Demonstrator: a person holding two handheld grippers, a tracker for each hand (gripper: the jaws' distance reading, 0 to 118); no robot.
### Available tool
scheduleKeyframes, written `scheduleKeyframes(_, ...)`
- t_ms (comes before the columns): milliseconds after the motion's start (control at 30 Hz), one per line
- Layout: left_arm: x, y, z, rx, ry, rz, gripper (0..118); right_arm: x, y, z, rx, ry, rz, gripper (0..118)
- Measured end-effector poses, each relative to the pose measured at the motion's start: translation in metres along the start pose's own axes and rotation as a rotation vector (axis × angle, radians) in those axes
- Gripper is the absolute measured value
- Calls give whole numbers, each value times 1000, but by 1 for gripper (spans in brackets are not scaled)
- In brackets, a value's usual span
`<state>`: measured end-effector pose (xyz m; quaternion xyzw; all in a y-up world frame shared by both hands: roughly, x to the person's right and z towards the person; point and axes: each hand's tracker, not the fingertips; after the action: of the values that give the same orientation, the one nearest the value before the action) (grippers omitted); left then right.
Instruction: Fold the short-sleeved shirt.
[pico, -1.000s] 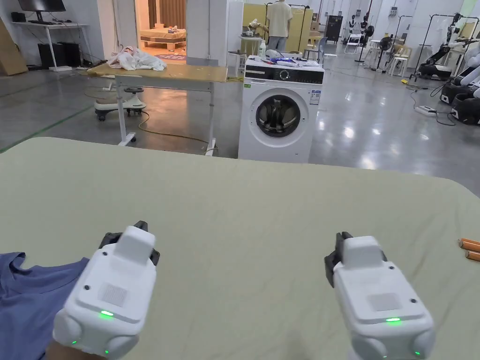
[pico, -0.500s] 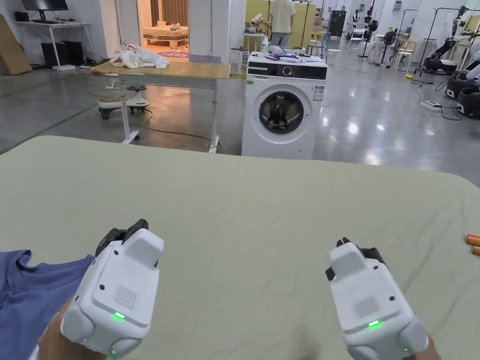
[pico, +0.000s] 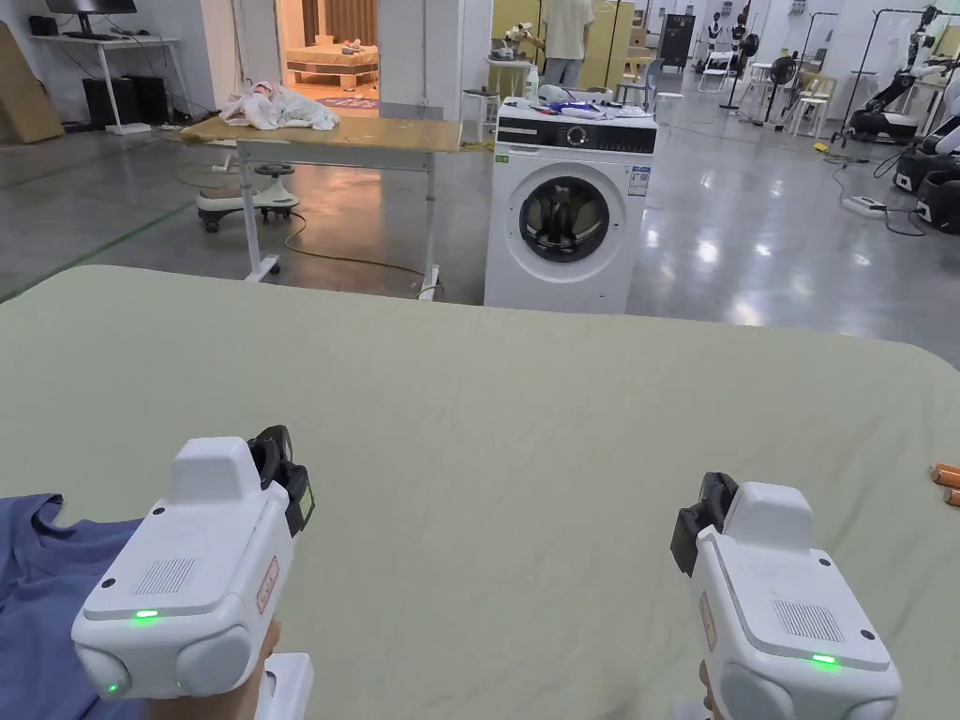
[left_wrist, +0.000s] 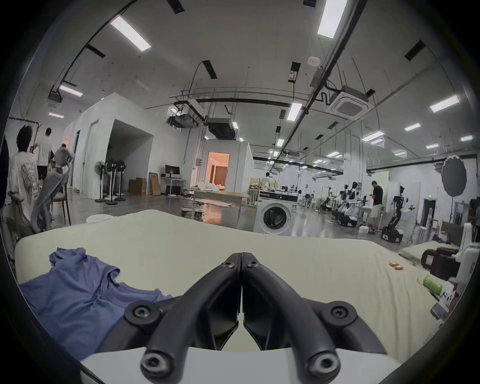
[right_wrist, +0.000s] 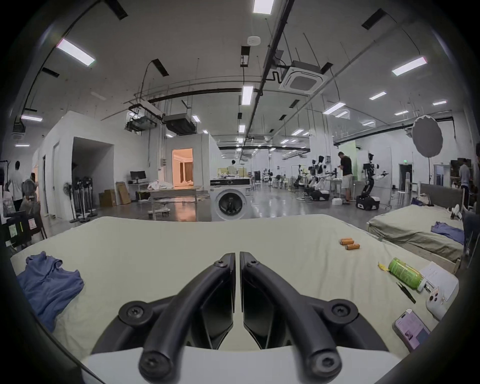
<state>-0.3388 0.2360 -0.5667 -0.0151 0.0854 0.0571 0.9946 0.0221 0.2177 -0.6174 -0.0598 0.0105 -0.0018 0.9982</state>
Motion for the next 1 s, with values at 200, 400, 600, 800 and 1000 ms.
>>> scheduleKeyframes(200,-14,4,12,-72,47,-89,0,-6,0,5,-7,-4,27,2)
scheduleKeyframes(400,-70,4,-5,-275,120,-55,0,-13,-8,3,-59,12,33,2)
scheduleKeyframes(600,-159,9,19,-519,192,-31,0,-27,-16,-2,-93,47,73,2)
scheduleKeyframes(800,-246,-6,22,-740,222,11,0,-43,-23,-7,-125,81,87,2)
scheduleKeyframes(1000,-286,-33,6,-831,187,73,36,-54,-33,-11,-156,106,102,2)
